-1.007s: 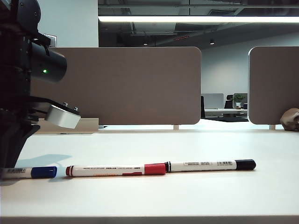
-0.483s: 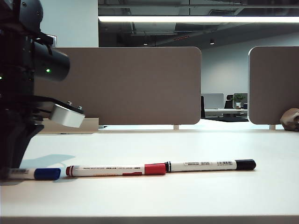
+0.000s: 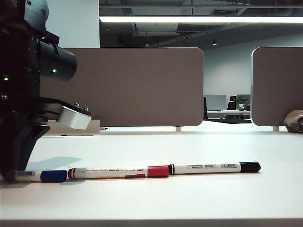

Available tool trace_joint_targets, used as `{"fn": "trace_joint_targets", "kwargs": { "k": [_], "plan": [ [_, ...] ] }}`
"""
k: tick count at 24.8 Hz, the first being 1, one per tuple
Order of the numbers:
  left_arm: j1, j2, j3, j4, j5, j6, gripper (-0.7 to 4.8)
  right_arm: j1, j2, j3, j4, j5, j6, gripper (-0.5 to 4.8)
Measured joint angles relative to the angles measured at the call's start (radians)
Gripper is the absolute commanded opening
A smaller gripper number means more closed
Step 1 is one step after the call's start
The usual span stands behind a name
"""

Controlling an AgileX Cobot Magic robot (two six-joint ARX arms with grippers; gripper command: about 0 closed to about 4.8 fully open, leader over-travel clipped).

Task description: Pick up the markers one by one and line them up horizontally in a straight line on the table.

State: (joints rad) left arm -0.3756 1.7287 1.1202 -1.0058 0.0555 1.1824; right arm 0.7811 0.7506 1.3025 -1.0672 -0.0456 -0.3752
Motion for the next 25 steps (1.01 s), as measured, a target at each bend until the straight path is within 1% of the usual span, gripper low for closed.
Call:
{"fn": "trace_joint_targets", "kwargs": {
  "k": [8,12,15,20,21,22,25],
  "plan": [
    [0.000,0.000,0.000,0.008,-0.005,-0.010,0.75,0.000,0.000,0.000,0.000,0.000,0.000,-0.07],
    [0.000,0.000,0.000,0.026,-0.006,-0.048,0.75,0.000,0.000,0.000,0.000,0.000,0.002,-0.07],
    [0.000,-0.001,0.000,0.037,-0.007,-0.056,0.77,0.000,0.000,0.000,0.000,0.000,0.003,-0.07],
    [0.000,-0.001,0.000,0.037,-0.007,-0.057,0.97,0.000,0.000,0.000,0.000,0.000,0.003,-0.07],
    [0.000,-0.001,0.000,0.038,-0.008,-0.057,1.34,0.000,0.000,0.000,0.000,0.000,0.003,-0.07],
    [0.000,-0.001,0.000,0.037,-0.008,-0.057,1.51,0.000,0.000,0.000,0.000,0.000,0.004,-0.07],
    [0.000,-0.002,0.000,0.031,-0.008,-0.057,1.57,0.000,0.000,0.000,0.000,0.000,0.004,-0.07]
  ]
}}
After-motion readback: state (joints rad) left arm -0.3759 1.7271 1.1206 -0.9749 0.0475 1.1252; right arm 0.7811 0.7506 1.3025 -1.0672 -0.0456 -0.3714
